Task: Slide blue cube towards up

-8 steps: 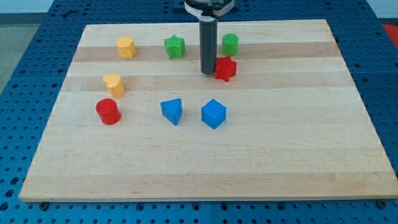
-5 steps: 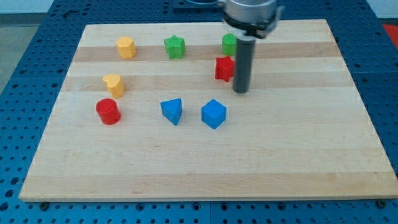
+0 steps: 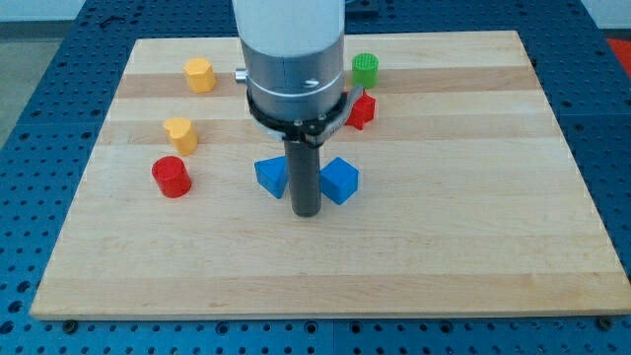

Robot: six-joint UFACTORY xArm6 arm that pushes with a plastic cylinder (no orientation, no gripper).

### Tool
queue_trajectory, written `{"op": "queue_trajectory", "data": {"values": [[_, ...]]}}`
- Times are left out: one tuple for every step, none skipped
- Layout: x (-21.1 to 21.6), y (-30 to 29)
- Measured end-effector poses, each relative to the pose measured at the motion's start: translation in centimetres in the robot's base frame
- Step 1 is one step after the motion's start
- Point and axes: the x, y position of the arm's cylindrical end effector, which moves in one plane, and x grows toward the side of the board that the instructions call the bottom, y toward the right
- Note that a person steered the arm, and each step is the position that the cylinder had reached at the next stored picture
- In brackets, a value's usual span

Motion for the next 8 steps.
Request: {"op": "queue_trajectory", "data": {"values": [[-0.8, 0.5], [-2.0, 1.7], [-2.3, 2.9], [-2.4, 3.2], [-2.1, 3.2], [-0.2, 3.3], [-0.2, 4.7], [-0.2, 5.7]]}}
